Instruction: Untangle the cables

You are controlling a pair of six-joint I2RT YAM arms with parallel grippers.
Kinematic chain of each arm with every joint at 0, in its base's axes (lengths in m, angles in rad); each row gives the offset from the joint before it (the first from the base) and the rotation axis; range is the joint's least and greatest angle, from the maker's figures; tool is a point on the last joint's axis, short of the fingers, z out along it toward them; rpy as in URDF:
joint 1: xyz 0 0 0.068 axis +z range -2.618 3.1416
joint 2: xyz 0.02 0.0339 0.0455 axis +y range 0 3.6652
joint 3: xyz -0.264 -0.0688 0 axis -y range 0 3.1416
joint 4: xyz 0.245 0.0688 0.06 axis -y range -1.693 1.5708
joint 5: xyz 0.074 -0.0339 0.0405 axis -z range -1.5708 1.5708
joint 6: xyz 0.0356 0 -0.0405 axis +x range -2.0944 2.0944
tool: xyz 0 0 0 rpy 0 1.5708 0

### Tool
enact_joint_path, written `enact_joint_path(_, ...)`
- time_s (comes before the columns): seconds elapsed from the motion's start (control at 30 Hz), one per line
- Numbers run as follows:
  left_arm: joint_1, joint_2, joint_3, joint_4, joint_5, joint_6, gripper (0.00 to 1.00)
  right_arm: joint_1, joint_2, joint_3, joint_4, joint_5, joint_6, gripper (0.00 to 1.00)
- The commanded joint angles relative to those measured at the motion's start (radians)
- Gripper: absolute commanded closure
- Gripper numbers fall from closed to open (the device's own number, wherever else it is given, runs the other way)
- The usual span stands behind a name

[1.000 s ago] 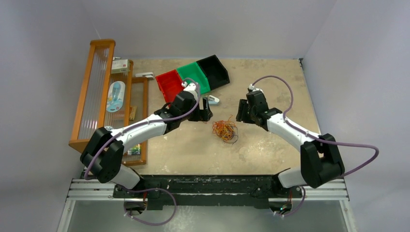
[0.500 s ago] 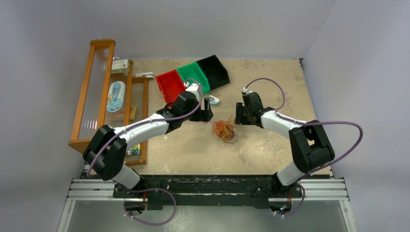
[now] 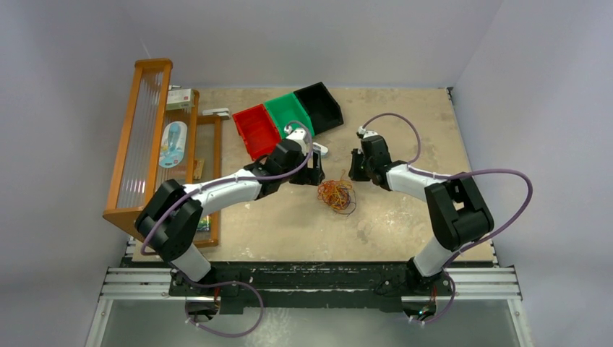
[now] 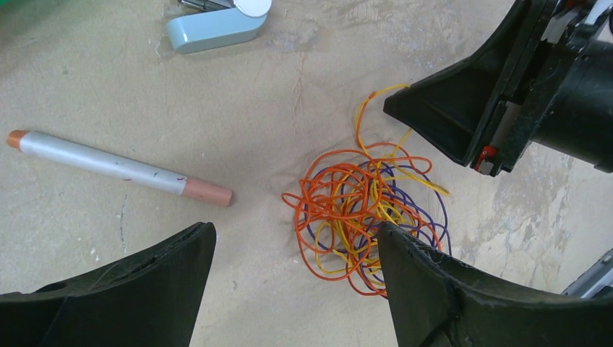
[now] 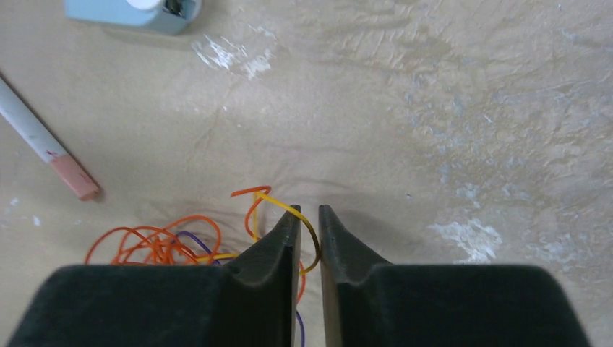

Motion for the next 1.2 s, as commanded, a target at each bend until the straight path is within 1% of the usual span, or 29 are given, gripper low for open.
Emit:
enact_joint_path(0.0,-0.016,0.031,0.053,0.073,0.001,0.024,0.18,-0.003,-0.01,0.003,0.098,-0.032,-0.02,0.9)
enact_joint_path(0.03,-0.02,0.037,0.056,0.078,0.002,0.022,0.18,-0.003,-0.017,0.0,0.101,-0.034,-0.02,0.94)
enact_joint_path(0.13,-0.027,0.067,0.065,0.09,0.002,0.021,0.17,-0.003,-0.05,-0.01,0.104,-0.034,-0.018,1.0)
enact_joint_path(0.33,-0.05,0.13,0.087,0.133,0.009,0.011,0.14,-0.003,-0.124,-0.015,0.068,-0.051,-0.022,1.0)
enact_joint_path(0.47,-0.069,0.18,0.096,0.156,0.015,0.008,0.14,-0.003,-0.189,-0.025,0.05,-0.073,0.002,1.0)
enact_joint_path(0.57,-0.084,0.214,0.088,0.177,0.009,0.005,0.16,-0.003,-0.247,-0.027,0.04,-0.093,0.024,1.0)
enact_joint_path(0.6,-0.089,0.227,0.088,0.182,0.008,0.004,0.19,-0.003,-0.269,-0.021,0.035,-0.1,0.032,1.0)
enact_joint_path(0.73,-0.098,0.269,0.086,0.197,0.002,0.0,0.34,-0.003,-0.359,0.011,-0.002,-0.106,0.051,1.0)
enact_joint_path(0.93,-0.1,0.312,0.085,0.204,-0.014,-0.011,0.54,-0.003,-0.507,0.089,-0.082,-0.054,0.054,1.0)
enact_joint_path(1.0,-0.1,0.316,0.078,0.209,-0.023,-0.016,0.57,-0.003,-0.539,0.115,-0.117,-0.029,0.045,1.0)
enact_joint_path(1.17,-0.1,0.321,0.072,0.216,-0.026,-0.021,0.61,-0.003,-0.601,0.248,-0.186,0.033,0.006,1.0)
